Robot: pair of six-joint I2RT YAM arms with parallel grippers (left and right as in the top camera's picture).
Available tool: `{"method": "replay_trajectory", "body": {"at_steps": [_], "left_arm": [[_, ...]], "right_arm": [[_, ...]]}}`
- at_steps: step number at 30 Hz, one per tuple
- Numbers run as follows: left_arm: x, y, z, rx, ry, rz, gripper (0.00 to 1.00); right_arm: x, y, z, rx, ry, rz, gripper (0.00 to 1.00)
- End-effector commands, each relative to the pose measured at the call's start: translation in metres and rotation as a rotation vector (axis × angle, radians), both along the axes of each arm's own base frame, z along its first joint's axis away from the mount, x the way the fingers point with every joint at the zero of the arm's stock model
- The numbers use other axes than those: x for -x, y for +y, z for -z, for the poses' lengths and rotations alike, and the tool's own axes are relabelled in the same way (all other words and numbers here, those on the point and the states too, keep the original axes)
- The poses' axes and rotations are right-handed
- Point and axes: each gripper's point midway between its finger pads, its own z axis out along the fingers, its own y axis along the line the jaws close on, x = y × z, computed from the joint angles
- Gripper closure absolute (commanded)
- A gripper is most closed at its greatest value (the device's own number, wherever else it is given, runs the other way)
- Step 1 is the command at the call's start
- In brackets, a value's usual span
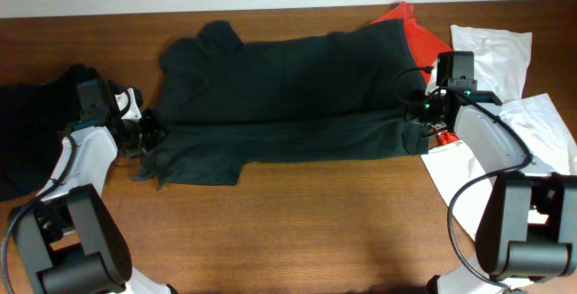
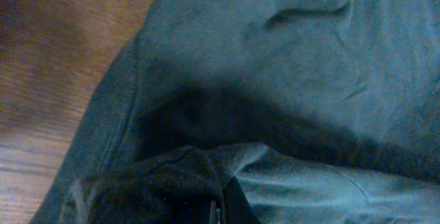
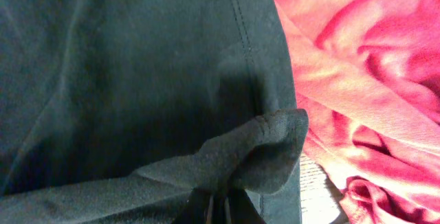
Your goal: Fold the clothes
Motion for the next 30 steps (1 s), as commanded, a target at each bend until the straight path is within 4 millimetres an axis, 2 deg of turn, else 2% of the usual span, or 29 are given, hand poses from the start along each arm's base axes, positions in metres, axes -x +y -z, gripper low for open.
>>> {"method": "replay_trajectory", "body": {"at_steps": [1,7,10,11,12,13,15,17,20,24,26,30], "left_arm": [[-0.007,-0.008,-0.004,0.047,-0.039,0.019,1.0],[-0.01,-0.014,-0.004,0.03,-0.046,0.034,1.0],[-0.014,-0.005,-0.002,-0.035,-0.051,0.017,0.97],[-0.017,-0.005,-0.003,-0.038,-0.062,0.017,0.76],[-0.019,-0.004,-0.004,-0.04,-0.072,0.017,0.43],[-0.019,-0.004,-0.004,-0.04,-0.074,0.017,0.33],[-0.014,-0.009,-0.003,-0.018,-0.054,0.025,0.32],[-0.005,-0.022,-0.002,0.038,-0.033,0.082,0.34],[0.011,-0.045,-0.003,0.123,-0.005,0.189,0.37],[0.039,-0.06,0.009,0.075,0.113,0.281,0.37],[0.048,-0.069,0.012,0.057,0.143,0.328,0.37],[0.059,-0.089,0.022,-0.082,0.211,0.423,0.38]], "right_arm": [[-0.004,-0.004,-0.001,0.008,-0.012,0.0,0.96],[-0.012,-0.005,-0.002,0.011,-0.044,0.0,0.96],[-0.019,-0.005,0.001,0.012,-0.063,0.0,0.96],[-0.022,-0.006,0.0,0.013,-0.076,0.0,0.89],[-0.024,-0.006,-0.001,0.014,-0.085,0.001,0.61],[-0.025,-0.006,-0.001,0.014,-0.087,0.0,0.47],[-0.019,-0.006,0.002,0.012,-0.062,0.001,0.38],[-0.006,-0.004,0.009,0.006,-0.002,0.0,0.33],[0.014,0.004,0.018,-0.033,0.086,-0.014,0.33],[0.043,0.013,0.027,-0.085,0.211,-0.027,0.33],[0.055,0.015,0.029,-0.09,0.262,-0.025,0.33],[0.079,0.017,0.033,-0.1,0.357,-0.022,0.32]]}}
